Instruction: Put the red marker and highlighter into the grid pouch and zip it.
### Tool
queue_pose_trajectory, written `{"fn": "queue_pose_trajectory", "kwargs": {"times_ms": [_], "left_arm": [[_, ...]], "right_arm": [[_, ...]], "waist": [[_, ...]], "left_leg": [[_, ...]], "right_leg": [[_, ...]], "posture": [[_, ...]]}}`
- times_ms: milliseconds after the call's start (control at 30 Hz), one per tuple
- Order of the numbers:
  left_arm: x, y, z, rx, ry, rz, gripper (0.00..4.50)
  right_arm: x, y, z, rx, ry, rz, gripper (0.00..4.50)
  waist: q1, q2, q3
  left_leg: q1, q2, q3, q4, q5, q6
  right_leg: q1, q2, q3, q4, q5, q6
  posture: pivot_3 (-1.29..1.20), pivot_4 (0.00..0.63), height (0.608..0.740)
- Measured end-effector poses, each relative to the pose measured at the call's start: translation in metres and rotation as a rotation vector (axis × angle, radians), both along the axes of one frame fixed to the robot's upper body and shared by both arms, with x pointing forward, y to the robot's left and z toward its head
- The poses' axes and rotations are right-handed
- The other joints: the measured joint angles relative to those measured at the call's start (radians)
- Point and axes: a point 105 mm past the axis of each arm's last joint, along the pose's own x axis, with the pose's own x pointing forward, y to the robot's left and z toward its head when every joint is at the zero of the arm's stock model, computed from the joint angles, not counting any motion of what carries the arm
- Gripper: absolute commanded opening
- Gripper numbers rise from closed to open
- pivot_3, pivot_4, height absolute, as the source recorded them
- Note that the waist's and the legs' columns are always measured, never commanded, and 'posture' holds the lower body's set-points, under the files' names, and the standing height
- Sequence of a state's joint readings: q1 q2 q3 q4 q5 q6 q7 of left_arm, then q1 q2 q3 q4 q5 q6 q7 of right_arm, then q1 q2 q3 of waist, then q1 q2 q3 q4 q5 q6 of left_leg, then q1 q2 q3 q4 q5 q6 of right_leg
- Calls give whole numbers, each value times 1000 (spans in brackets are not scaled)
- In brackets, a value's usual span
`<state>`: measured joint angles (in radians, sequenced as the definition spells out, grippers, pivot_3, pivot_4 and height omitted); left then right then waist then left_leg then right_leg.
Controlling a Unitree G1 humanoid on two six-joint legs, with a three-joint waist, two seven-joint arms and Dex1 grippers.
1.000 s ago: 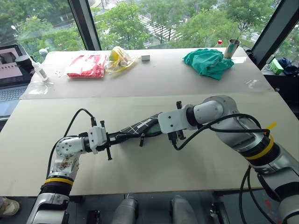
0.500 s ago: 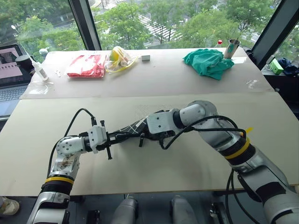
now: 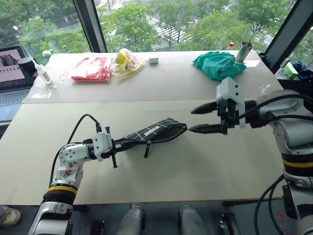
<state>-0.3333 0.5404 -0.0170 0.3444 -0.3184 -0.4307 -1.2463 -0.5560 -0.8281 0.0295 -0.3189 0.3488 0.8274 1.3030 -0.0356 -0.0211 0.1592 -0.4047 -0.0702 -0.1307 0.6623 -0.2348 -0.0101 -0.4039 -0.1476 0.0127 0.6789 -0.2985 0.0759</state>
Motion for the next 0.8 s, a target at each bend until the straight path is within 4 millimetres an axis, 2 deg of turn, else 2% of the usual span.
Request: {"fn": "queue_pose_trajectory", "kwargs": {"times_ms": [67, 167, 267, 367, 433, 567, 700, 800], "left_arm": [[-1, 2, -1, 3, 4, 5, 0], [-1, 2, -2, 3, 8, 7, 0], [-1, 3, -2, 6, 8, 6, 0], [-1, 2, -1, 6, 5, 5, 0], [0, 4, -1, 9, 7, 11, 0], [2, 3, 2, 6, -2, 9, 0], [3, 3, 0, 0, 5, 14, 0], [4, 3, 1, -5, 4, 17, 0]], "right_arm": [[-11, -4, -30, 10, 136, -50, 3279], [-15, 3, -49, 78, 233, -122, 3279], [-12, 25, -59, 155, 286, -170, 3279], [-16, 50, -71, 167, 327, -148, 3279], [-12, 67, -71, 192, 348, -150, 3279], [-6, 100, -58, 206, 309, -92, 3279], [1, 120, -64, 201, 339, -98, 3279], [7, 133, -57, 208, 324, -92, 3279]], "waist": [[-1, 0, 0], [-11, 0, 0], [-9, 0, 0], [-6, 0, 0], [-7, 0, 0], [-5, 0, 0], [-9, 0, 0], [-11, 0, 0]], "left_leg": [[0, 0, 1, 0, 0, 0], [2, 1, 2, 0, 0, 0], [3, 1, 2, 0, 0, 0], [2, 0, 1, 0, 0, 0], [2, 0, 1, 0, 0, 0], [2, 0, -1, 0, 0, -1], [1, 0, -1, 0, 1, -1], [2, 0, -1, 0, 1, -1]], "right_leg": [[0, 0, 1, 0, 0, 0], [0, 0, 2, 1, 0, 0], [0, 0, 2, 2, 0, 0], [0, 0, 1, 1, 0, 0], [0, 0, 1, 1, 0, 0], [0, 0, 0, 1, 0, 0], [-1, 0, 1, 1, 0, 0], [-1, 0, 1, 2, 0, 0]], "posture": [[0, 150, 740], [0, 150, 740], [0, 150, 740], [0, 150, 740], [0, 150, 740], [0, 150, 740], [0, 150, 740], [0, 150, 740]]}}
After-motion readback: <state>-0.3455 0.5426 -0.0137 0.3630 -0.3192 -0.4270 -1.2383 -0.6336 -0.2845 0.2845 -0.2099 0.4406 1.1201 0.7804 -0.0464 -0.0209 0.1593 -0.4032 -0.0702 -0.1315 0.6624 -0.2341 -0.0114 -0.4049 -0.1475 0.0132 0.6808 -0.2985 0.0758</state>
